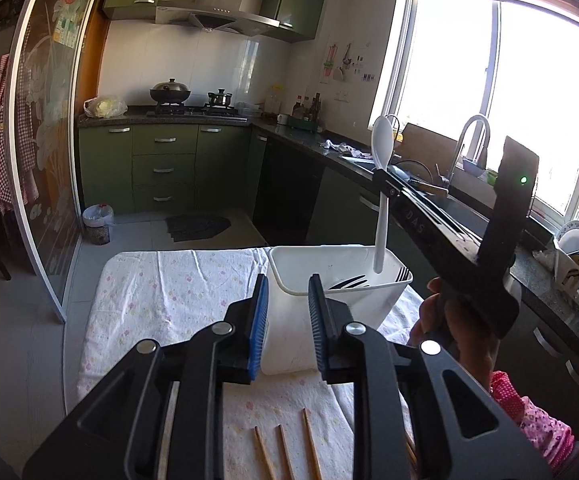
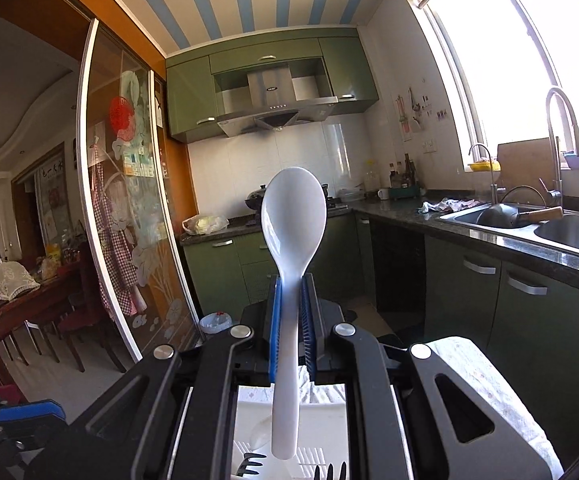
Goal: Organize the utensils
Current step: 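Lift both spoons over the caddy and drop them in while both tools open, then lower the left tool onto a wooden chopstick and close it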
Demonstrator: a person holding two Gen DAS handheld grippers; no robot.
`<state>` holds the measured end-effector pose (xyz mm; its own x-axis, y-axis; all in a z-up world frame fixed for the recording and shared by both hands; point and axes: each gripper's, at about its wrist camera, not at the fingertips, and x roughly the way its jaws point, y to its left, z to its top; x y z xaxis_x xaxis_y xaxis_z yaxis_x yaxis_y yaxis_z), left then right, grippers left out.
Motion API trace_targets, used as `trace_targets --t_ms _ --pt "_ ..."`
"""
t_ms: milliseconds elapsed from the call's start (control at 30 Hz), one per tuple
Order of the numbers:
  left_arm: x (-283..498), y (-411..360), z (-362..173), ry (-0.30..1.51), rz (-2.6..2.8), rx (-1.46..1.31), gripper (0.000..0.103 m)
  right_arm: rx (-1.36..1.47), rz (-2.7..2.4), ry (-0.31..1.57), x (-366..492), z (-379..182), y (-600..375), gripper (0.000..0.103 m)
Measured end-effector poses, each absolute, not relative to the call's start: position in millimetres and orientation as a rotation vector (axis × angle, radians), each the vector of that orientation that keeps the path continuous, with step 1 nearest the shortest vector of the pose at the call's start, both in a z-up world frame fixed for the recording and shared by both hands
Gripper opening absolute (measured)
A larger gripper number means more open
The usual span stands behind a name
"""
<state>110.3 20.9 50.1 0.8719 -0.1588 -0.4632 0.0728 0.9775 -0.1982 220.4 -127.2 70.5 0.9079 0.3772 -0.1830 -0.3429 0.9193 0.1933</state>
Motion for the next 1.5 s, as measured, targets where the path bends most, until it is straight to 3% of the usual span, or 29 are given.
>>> trace_targets --t_ms 600,733,900,1033,1300,1500 --pt "111 11 48 0.537 -0.139 -0.164 0.022 0.103 0.349 0.253 179 23 -140 0.011" --pt "112 11 46 0.551 -0.139 -0.166 0.023 0.084 0.353 0.272 169 18 -143 0.030" --pt "115 8 40 0.598 -0.139 -0.158 0.024 0.102 0.375 0.293 152 22 -158 0.031" --pt "118 4 24 0.722 -0.126 -0.136 0.026 0.128 0.397 0.323 122 36 -183 0.031" --pt "120 -4 -57 1.159 -0.146 -0.153 0.027 0.118 0.410 0.548 71 16 -230 0.036" --pt "114 -3 -88 1.285 -0.063 -0.175 0.027 0.158 0.424 0.623 51 -4 -250 0.036"
